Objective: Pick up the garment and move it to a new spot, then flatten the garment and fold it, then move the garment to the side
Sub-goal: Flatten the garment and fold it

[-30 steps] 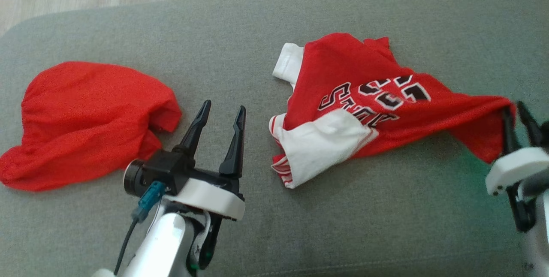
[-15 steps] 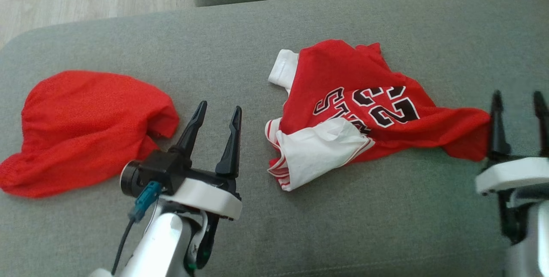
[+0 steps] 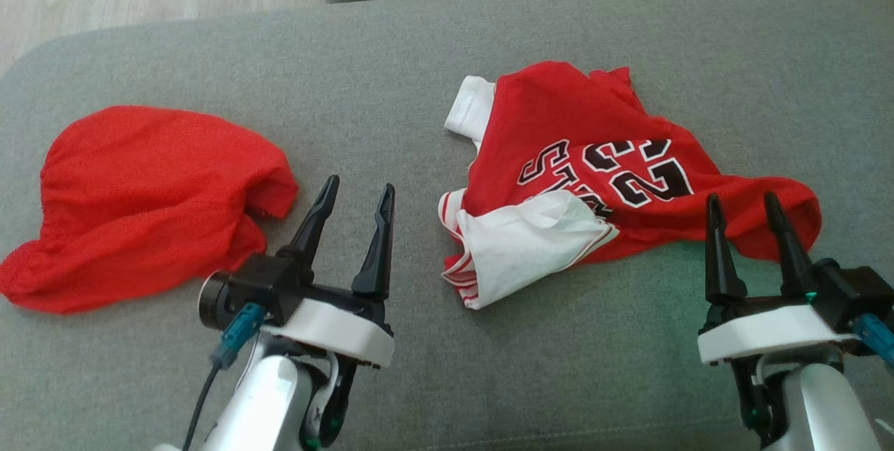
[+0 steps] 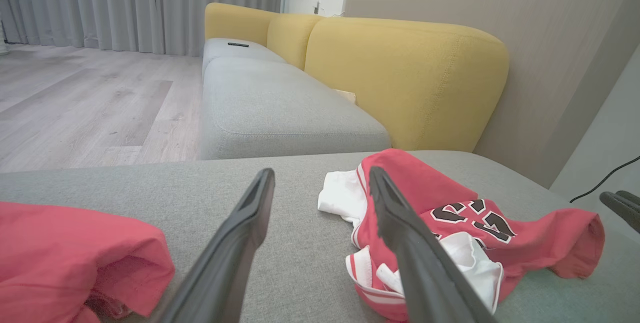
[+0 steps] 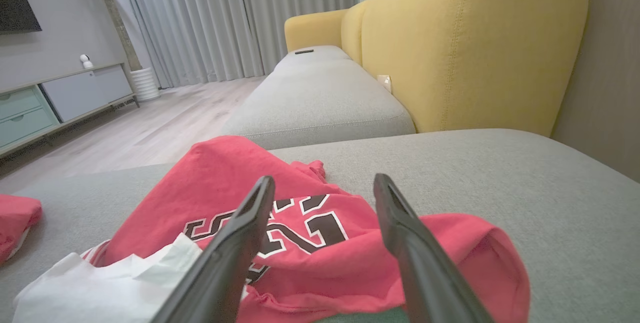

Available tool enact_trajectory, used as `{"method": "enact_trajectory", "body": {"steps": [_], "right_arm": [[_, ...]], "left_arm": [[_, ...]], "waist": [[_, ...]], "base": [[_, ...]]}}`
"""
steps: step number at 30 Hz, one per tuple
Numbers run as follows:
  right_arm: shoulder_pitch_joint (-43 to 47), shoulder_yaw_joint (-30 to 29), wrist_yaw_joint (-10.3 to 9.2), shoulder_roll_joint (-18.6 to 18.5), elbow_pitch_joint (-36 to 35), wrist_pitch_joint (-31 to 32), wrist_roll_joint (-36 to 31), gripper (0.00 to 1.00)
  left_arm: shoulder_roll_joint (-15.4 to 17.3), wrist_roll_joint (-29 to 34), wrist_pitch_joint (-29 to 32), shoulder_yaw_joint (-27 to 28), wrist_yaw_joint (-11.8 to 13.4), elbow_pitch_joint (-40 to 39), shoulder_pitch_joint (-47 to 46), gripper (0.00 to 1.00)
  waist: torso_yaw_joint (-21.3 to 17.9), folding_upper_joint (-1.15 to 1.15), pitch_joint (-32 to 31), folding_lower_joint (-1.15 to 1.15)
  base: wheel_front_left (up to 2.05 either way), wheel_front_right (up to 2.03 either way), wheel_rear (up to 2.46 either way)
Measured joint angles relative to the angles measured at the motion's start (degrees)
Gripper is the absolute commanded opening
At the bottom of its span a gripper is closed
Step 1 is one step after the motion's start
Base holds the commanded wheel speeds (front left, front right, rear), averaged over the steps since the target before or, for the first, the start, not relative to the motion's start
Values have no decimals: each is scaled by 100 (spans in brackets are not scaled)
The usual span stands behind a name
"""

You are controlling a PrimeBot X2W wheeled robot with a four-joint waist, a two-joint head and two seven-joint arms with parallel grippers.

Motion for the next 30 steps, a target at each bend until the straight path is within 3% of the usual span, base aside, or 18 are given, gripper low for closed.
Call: {"method": "enact_trajectory", "body": {"steps": [9, 14, 20, 23, 30], "right_arm": [[-575, 456, 0, -2, 136, 43, 23, 100], [-1245, 624, 0, -5, 509, 742, 114, 100], [-1914, 711, 0, -20, 1373, 1681, 715, 100], [-2185, 816, 0, -21, 1701, 1985, 1056, 100], [-2538, 906, 0, -27, 2519, 2357, 1137, 100]], "left_arm": [[0, -1, 0, -46, -37, 11, -19, 100], [-1, -46, 0, -179, -42, 10, -48, 100], [1, -209, 0, -342, 10, 29, -136, 100], [0, -230, 0, -386, 34, 34, -143, 100], [1, -318, 0, -430, 99, 31, -141, 100]], "waist": [[184, 0, 137, 0], [461, 0, 233, 0], [883, 0, 333, 1], [1083, 0, 367, 1], [1386, 0, 391, 0]], "base": [[0, 0, 0], [0, 0, 0], [0, 0, 0], [0, 0, 0], [0, 0, 0]]}}
